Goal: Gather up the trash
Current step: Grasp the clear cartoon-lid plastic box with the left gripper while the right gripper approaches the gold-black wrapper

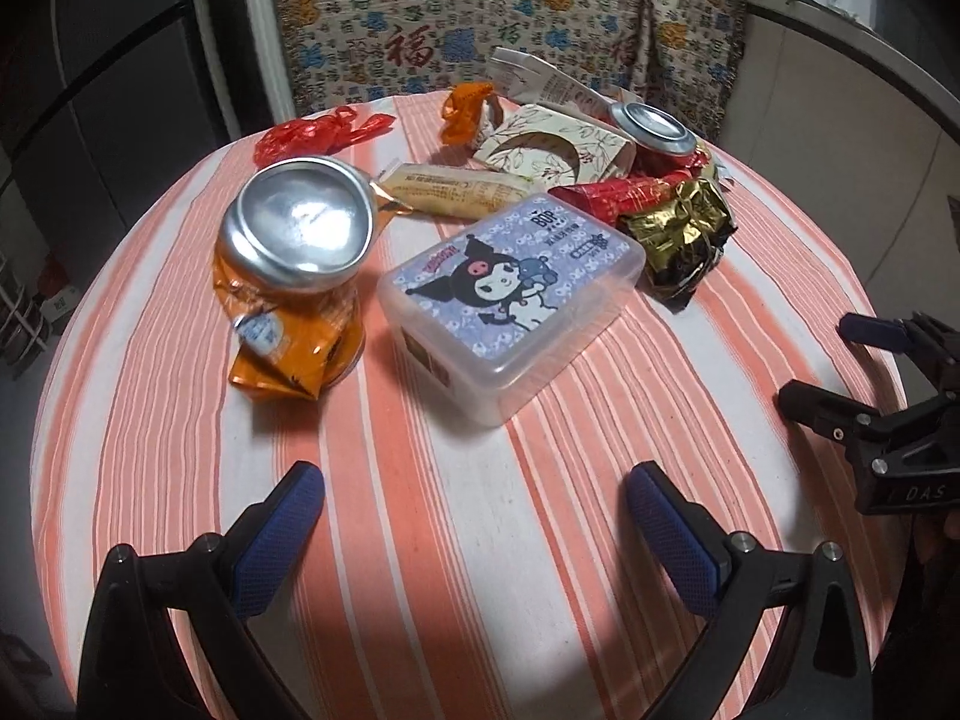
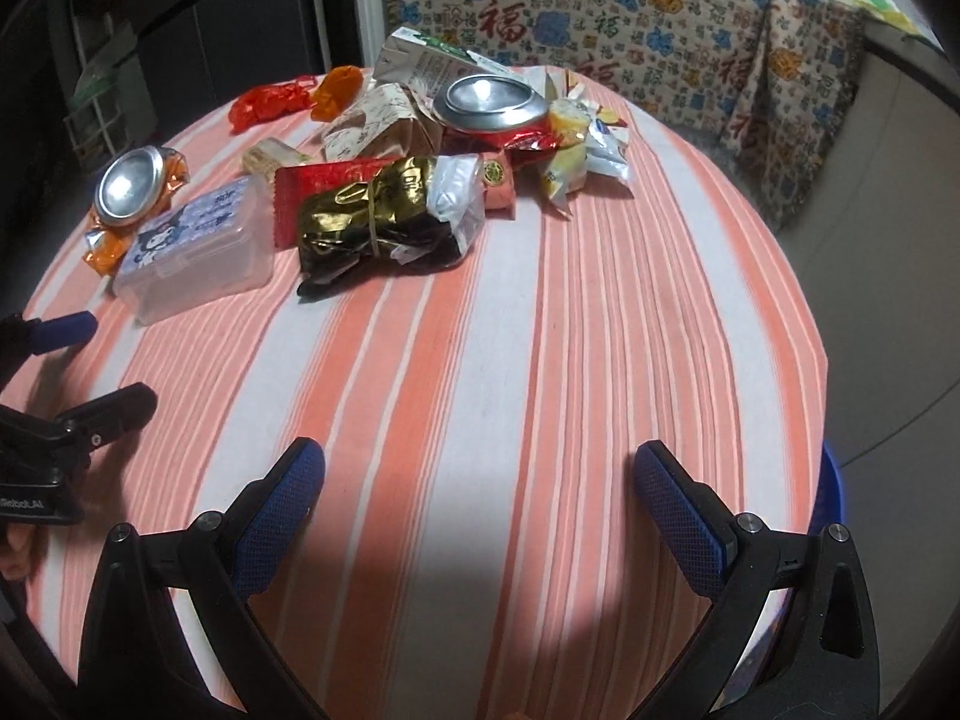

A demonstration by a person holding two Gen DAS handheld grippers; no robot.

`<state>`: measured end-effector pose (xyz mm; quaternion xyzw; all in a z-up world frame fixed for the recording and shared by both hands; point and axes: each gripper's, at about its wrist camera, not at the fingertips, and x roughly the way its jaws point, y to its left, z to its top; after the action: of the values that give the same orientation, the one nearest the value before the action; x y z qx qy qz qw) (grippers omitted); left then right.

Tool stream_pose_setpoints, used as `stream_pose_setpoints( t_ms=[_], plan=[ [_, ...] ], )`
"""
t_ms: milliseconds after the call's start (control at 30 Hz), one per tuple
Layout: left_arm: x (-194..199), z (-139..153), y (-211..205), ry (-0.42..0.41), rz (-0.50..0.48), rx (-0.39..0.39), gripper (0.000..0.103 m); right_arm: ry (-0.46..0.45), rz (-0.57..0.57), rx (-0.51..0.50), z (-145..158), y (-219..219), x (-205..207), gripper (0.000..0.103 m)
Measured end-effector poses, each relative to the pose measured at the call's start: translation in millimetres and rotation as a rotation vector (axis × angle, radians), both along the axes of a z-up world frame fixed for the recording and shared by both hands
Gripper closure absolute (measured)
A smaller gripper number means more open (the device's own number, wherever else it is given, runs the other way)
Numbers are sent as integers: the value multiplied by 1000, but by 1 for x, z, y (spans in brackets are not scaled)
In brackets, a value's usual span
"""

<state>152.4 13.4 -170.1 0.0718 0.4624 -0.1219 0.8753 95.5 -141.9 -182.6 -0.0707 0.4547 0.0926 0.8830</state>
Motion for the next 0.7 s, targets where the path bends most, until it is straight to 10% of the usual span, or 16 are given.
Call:
stream_pose_setpoints(
  t_ms=[567,700],
  plan=[
    [72,-2,-7,-5,-313,-40,0,-35,8,23,-1,-2,4,0],
    [60,0,-18,-21,-408,-63,15,-35,19,30,-2,-3,4,0]
  ],
)
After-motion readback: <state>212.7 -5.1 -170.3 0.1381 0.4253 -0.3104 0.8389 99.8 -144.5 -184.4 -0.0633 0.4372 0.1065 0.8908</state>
